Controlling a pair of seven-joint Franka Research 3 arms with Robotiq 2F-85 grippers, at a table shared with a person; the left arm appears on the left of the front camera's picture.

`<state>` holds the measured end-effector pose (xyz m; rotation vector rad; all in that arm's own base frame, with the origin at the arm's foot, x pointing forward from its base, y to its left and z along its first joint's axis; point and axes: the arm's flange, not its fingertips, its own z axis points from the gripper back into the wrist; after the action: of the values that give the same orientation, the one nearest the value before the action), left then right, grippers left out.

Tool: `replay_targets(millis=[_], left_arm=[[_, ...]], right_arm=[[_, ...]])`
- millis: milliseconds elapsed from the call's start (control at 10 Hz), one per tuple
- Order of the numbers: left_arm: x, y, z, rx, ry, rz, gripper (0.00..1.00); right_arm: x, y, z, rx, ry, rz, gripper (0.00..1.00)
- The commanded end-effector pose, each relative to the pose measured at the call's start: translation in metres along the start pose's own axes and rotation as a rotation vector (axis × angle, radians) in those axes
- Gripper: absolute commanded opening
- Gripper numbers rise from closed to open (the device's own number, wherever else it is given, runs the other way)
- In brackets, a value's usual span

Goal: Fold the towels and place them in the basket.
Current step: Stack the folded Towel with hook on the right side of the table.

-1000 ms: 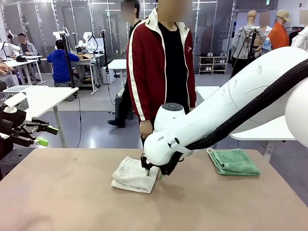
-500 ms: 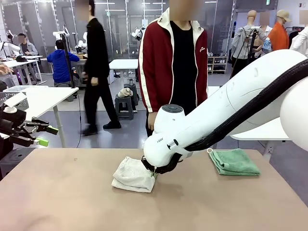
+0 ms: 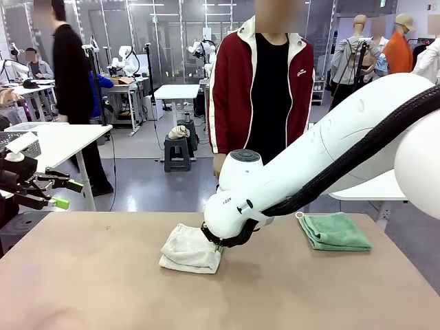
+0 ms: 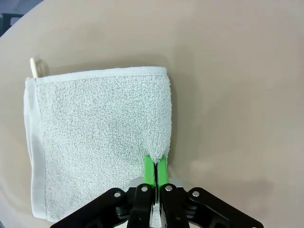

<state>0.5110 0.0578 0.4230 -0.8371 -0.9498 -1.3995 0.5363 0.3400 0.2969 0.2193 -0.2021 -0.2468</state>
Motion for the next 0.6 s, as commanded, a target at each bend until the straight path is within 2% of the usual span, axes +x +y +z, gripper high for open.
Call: replay_targets(millis=[0,400,500], left_arm=[[0.0021,-0.0034,-0.0001,0.005,0.002,-0.005,0.86],[0.0021,-0.0034,-0.0001,0.005,0.002,-0.005,0.86],[0.0021,-0.0034,-0.0001,0.005,0.002,-0.005,0.86]], right_arm=[[-0.0008,-0.0002,-0.0005,0.0,0.0,-0.003,0.0],[-0.0008,-0.0002,-0.0005,0.0,0.0,-0.003,0.0],[0.0,-0.0001,0.0,0.0,0.001,0.001,0.03]])
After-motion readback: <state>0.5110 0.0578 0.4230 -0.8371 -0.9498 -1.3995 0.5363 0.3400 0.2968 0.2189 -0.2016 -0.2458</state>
